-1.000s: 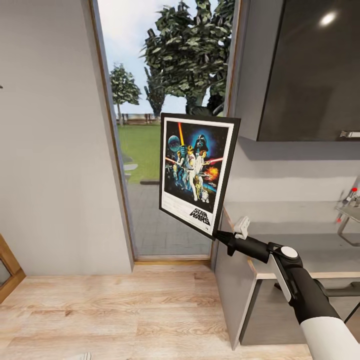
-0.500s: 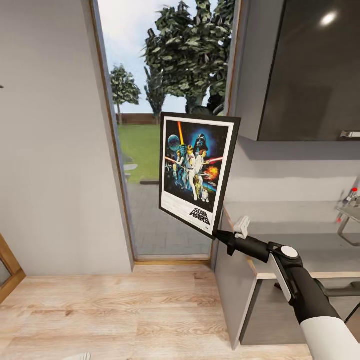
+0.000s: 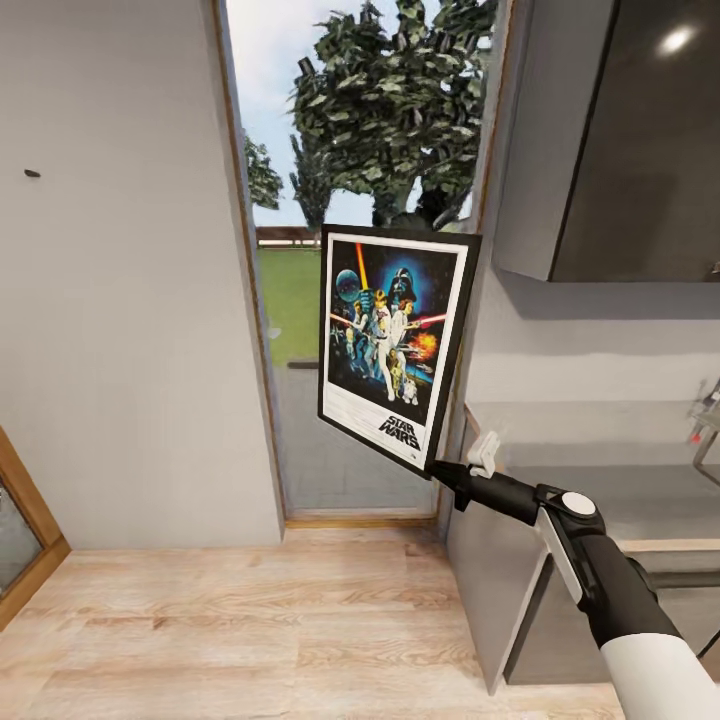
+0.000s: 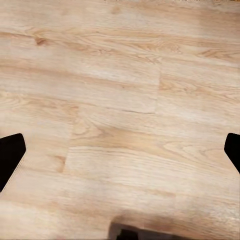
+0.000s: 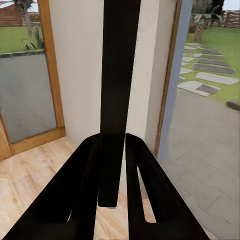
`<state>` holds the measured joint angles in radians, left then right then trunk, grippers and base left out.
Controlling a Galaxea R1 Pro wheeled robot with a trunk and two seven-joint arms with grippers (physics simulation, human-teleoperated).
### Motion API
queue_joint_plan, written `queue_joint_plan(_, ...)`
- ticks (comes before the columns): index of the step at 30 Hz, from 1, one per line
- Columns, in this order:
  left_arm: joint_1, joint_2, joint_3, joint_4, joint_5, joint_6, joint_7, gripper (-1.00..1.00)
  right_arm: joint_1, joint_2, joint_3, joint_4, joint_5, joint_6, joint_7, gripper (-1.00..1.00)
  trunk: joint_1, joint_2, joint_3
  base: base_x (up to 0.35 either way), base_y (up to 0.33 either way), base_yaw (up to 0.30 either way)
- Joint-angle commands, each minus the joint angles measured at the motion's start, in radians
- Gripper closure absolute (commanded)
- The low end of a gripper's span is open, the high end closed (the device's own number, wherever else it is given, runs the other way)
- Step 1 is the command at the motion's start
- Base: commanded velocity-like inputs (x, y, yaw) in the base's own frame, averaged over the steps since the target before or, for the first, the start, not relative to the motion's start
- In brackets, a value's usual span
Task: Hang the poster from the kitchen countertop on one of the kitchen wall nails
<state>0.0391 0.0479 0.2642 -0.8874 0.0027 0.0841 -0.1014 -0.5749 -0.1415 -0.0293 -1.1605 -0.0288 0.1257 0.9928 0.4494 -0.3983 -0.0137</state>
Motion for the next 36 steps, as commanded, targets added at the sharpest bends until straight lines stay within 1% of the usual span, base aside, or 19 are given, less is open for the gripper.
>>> queue_joint_plan(1, 0.000, 0.000, 0.002, -0.002, 0.000, 0.006, -0.006, -1.00, -0.001, 0.000, -0.001, -0.001, -0.005, 0.012, 0.006, 1.00, 0.001, -0.002, -0.001, -0.006, 0.286, 0.000)
queue_joint_plan(5, -0.001, 0.000, 0.003, -0.002, 0.000, 0.006, -0.006, -1.00, -0.001, 0.000, -0.001, -0.001, -0.004, 0.012, 0.006, 1.00, 0.001, -0.002, -0.001, -0.003, 0.290, 0.060)
queue_joint_plan(15, 0.000, 0.000, 0.003, -0.004, 0.000, 0.006, -0.007, -1.00, -0.001, 0.000, -0.001, -0.002, -0.003, 0.012, 0.006, 1.00, 0.001, -0.002, -0.001, 0.000, 0.297, 0.156)
queue_joint_plan(36, 0.000, 0.001, 0.004, -0.005, 0.000, 0.006, -0.007, -1.00, -0.001, 0.000, 0.002, -0.003, -0.006, 0.013, 0.008, 1.00, 0.001, -0.002, -0.001, 0.000, 0.302, 0.008)
